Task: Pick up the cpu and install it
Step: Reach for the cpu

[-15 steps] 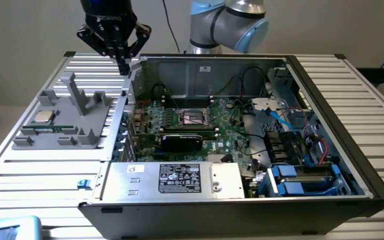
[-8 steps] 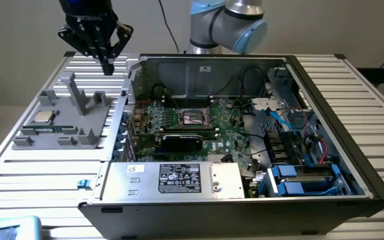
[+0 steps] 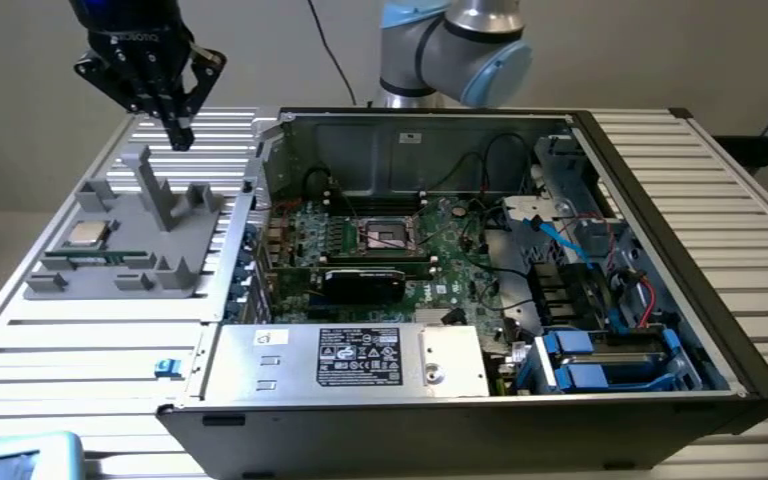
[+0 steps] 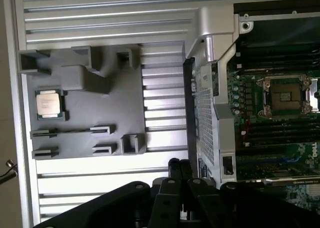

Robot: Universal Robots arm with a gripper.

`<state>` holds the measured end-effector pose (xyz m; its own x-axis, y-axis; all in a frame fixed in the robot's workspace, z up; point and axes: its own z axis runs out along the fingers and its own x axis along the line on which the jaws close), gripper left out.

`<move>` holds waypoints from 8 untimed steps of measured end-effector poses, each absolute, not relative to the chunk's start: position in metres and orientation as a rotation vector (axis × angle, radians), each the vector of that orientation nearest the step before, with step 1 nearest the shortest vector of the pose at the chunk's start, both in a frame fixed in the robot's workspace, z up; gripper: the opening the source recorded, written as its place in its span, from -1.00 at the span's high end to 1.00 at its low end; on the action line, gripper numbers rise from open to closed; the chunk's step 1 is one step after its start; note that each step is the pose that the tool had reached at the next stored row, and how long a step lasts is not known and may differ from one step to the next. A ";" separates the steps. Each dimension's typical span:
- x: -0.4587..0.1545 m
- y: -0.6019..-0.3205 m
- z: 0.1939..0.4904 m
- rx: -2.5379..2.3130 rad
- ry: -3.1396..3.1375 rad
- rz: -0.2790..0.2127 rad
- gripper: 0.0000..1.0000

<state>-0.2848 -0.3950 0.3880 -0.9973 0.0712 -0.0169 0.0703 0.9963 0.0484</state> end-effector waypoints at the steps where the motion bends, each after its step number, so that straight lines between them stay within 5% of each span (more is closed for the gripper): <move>1: -0.289 -0.395 0.388 0.111 3.120 0.075 0.76; 8: -0.320 -0.388 0.386 0.111 3.121 0.074 0.76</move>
